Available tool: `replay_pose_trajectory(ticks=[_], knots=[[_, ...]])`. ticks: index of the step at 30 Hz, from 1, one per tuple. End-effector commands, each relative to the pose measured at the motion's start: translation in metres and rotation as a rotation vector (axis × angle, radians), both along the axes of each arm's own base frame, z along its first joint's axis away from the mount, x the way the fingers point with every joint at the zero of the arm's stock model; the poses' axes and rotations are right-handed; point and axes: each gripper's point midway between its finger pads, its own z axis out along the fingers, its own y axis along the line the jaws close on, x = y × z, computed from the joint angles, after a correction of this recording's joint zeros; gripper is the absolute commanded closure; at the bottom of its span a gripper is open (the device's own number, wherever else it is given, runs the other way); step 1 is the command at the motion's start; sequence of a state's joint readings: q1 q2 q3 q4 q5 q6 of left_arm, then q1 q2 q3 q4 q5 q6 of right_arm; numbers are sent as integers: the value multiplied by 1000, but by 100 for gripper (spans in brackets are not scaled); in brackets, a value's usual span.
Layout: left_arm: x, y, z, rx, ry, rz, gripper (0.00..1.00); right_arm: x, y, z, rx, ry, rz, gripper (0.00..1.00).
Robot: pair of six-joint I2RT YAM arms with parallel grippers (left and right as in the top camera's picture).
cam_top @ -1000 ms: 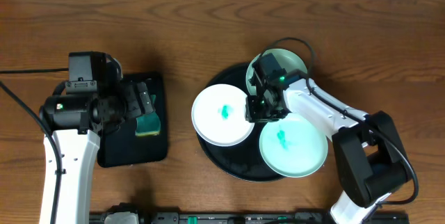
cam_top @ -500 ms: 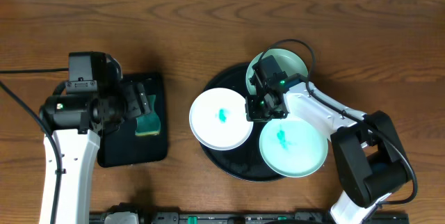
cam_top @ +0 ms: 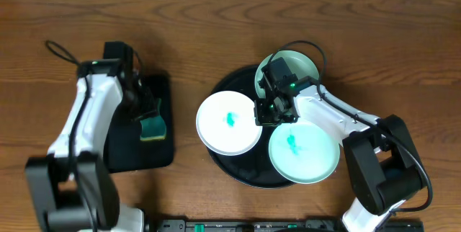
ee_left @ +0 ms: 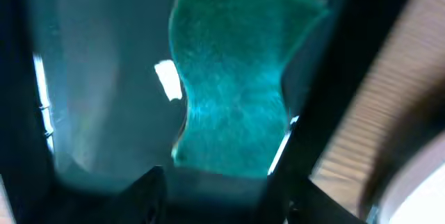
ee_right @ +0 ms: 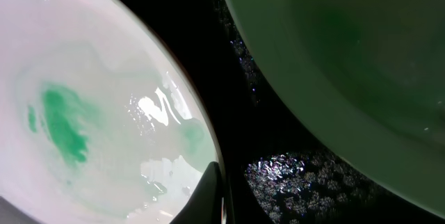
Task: Clean dirty plates on tray and stack at the side
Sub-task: 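Grasp the green sponge with the left gripper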
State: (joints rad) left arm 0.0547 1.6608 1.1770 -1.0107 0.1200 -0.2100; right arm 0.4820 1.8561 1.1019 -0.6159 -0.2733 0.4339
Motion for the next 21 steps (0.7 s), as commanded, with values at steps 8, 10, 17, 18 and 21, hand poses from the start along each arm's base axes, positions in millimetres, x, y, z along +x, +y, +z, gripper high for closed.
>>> replay_pose_trajectory(ticks=[8,10,17,18,21], knots=[[12,-8,-36,-48,52,-8,48,-8,1,-2,-3,19,5,99],[16,-8,-39,-47,41,-9,49,-8,2,-2,0,21,6,99],[21,-8,-52,-47,48,-8,53,-12,1,-2,-1,37,7,99],[20,-8,-54,-48,58,-8,54,-12,1,-2,-1,38,7,99],[18,-8,-61,-49,79,-7,55,-13,1,-2,-3,40,7,99]])
